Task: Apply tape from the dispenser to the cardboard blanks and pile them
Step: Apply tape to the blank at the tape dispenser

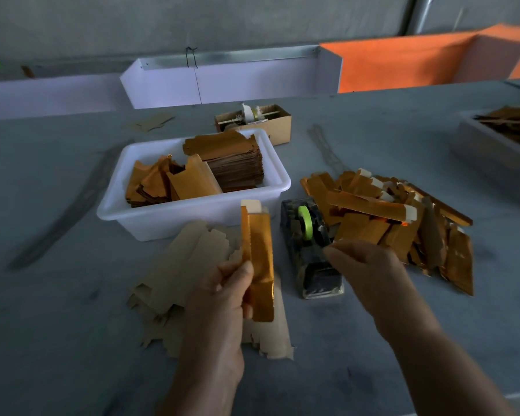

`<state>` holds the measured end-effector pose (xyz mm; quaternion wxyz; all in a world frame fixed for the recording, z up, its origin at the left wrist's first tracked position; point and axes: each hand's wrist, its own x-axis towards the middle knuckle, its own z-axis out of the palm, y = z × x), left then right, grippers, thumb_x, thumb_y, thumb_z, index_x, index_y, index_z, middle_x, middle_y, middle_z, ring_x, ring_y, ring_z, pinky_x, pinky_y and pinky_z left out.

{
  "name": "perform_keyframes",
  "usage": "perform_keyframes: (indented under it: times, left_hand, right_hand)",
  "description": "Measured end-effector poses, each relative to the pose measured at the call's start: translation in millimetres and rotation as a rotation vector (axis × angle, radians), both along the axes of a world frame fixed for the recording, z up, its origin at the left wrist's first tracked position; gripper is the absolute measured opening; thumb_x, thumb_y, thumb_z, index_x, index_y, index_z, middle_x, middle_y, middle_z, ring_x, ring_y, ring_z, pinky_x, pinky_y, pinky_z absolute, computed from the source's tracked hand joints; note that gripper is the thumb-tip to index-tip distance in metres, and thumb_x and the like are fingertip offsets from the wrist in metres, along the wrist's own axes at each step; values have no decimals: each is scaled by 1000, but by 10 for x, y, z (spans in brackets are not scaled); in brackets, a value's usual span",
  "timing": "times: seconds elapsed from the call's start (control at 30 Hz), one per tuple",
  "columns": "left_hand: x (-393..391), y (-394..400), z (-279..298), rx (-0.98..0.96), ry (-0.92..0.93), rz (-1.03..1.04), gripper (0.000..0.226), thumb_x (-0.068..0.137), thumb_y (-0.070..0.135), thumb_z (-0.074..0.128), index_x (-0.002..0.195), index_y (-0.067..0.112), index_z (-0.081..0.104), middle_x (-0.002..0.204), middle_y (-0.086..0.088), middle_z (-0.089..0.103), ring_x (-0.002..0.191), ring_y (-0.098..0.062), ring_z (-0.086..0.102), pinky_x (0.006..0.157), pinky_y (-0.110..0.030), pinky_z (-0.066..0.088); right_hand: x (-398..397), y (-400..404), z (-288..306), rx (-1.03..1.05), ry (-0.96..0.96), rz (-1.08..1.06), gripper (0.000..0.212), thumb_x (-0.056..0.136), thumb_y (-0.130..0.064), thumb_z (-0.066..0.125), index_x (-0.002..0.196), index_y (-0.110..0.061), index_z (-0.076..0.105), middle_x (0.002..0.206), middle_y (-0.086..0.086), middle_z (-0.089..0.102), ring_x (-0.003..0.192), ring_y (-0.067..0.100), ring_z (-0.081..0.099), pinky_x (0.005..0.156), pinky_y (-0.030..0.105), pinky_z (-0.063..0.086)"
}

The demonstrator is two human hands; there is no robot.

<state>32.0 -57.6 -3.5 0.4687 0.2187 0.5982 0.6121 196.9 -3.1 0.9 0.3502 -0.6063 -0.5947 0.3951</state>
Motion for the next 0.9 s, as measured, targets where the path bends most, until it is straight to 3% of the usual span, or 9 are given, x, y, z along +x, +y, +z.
perform_keyframes:
  times: [0.1, 0.3, 0.43, 0.53, 0.63, 0.7, 0.77, 0.83, 0.9]
  left_hand:
    - [74, 13, -39, -10, 5, -32, 28, 86, 14, 66, 62, 26, 73, 56, 4, 58, 54, -11, 47, 50, -23, 37]
    - [154, 37, -46, -17, -47, -68, 36, 86, 12, 65, 56, 30, 72, 53, 8, 59, 46, -2, 49, 43, -15, 39]
    - [233, 53, -33, -9, -58, -122, 26, 87, 14, 65, 64, 21, 73, 59, 1, 64, 49, -6, 53, 44, -16, 41]
    - [354, 82, -40, -10, -69, -187, 13, 90, 17, 62, 80, 15, 70, 73, -8, 72, 54, -8, 60, 44, -15, 44]
    - [467, 121, -64, -40, -71, -214, 14, 92, 18, 60, 82, 13, 68, 67, -2, 69, 52, -7, 61, 46, -16, 46]
    - [477, 134, -77, -44, -73, -211, 15, 93, 17, 59, 80, 15, 67, 62, 2, 67, 49, -5, 59, 46, -16, 46]
    - [444, 143, -98, -44, -43, -212, 15, 92, 18, 58, 80, 15, 67, 62, 2, 67, 50, -5, 59, 48, -17, 46]
    - [394, 142, -121, -51, -25, -213, 15, 93, 19, 58, 82, 15, 67, 69, -4, 68, 52, -8, 59, 50, -20, 46]
    - [341, 134, -143, -54, -34, -216, 15, 93, 17, 58, 82, 13, 67, 71, -6, 69, 52, -8, 59, 48, -19, 45]
  right_hand:
    - [-68, 64, -72, -53, -22, 11, 10, 87, -27, 63, 78, -24, 66, 79, -1, 65, 72, 8, 60, 58, 19, 40]
    - [-99, 54, -120, -63, -6, -39, 9, 87, -26, 64, 80, -22, 66, 79, -1, 66, 74, 12, 62, 60, 21, 45]
    - [-126, 46, -141, -113, 144, -114, 13, 87, -19, 64, 75, -24, 66, 77, 1, 66, 73, 12, 61, 59, 22, 41]
    - [-138, 42, -155, -178, 314, -141, 12, 88, -17, 62, 79, -16, 69, 81, 8, 68, 78, 21, 63, 65, 27, 45]
    - [-106, 35, -127, -254, 551, -121, 15, 89, -18, 58, 81, -11, 68, 79, 9, 67, 80, 23, 61, 73, 33, 46]
    - [-85, 16, -104, -243, 587, -103, 15, 88, -19, 58, 80, -11, 68, 81, 8, 68, 84, 24, 62, 79, 35, 48]
    - [-83, -22, -103, -156, 439, -104, 14, 88, -19, 60, 79, -11, 68, 95, 7, 65, 91, 20, 60, 82, 33, 48]
    - [-96, -68, -113, -26, 168, -150, 13, 86, -20, 63, 73, -19, 65, 112, -8, 54, 93, 5, 52, 73, 19, 40]
    - [-112, -122, -136, 69, 10, -174, 17, 86, -20, 64, 70, -25, 60, 116, -11, 46, 92, -1, 45, 67, 10, 32]
